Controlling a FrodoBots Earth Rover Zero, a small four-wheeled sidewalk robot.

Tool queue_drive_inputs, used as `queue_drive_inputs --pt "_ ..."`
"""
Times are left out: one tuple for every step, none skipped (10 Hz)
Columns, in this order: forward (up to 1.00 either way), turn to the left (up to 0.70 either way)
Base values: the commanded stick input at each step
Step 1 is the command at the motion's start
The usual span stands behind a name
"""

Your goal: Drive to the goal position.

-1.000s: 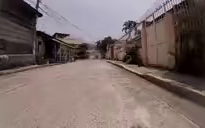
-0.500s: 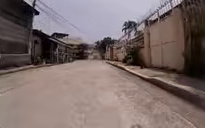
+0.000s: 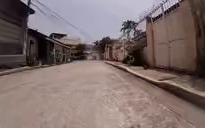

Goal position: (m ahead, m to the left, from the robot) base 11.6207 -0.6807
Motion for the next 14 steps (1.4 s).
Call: queue_drive_inputs --pt "1.00 0.00" --pt "1.00 0.00" --pt "1.00 0.00" --pt "1.00 0.00" --pt "1.00 0.00" --pt "1.00 0.00" --pt "1.00 0.00" --pt "1.00 0.00" --pt "1.00 0.00" --pt "1.00 0.00" --pt "1.00 0.00" --pt "1.00 0.00" --pt "1.00 0.00" --pt "1.00 0.00"
